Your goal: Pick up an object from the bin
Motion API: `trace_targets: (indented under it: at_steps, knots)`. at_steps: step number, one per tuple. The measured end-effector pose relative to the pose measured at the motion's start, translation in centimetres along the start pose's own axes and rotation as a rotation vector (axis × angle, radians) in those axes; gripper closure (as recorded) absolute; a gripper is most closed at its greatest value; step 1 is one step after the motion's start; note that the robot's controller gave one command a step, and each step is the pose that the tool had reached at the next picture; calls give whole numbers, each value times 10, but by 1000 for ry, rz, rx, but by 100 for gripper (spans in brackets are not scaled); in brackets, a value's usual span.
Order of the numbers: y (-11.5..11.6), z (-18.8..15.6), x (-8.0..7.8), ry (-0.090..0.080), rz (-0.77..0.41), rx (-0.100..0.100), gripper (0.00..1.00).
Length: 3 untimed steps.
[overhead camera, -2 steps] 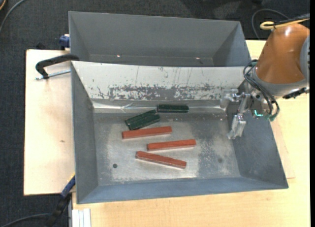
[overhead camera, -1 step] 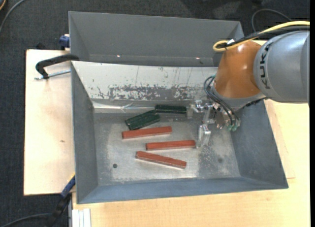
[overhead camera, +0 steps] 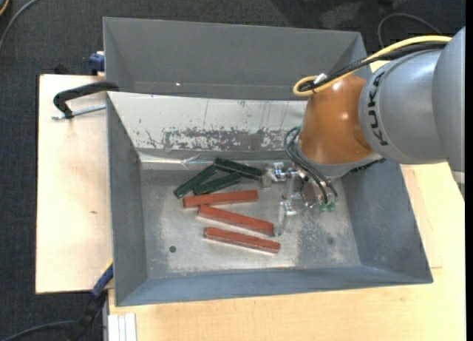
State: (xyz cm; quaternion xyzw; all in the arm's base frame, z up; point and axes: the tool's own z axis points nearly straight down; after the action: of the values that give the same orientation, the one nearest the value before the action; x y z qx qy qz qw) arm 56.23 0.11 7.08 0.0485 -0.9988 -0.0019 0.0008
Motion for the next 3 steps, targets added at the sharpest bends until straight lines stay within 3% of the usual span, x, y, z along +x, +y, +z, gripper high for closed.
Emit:
trace_targets:
  at_steps: [1,2,3]
  knots:
    - [44,0,27,1,86,1,0]
    - [93,0,22,-6,110,0,0]
    - [90,0,22,-6,114,2,100]
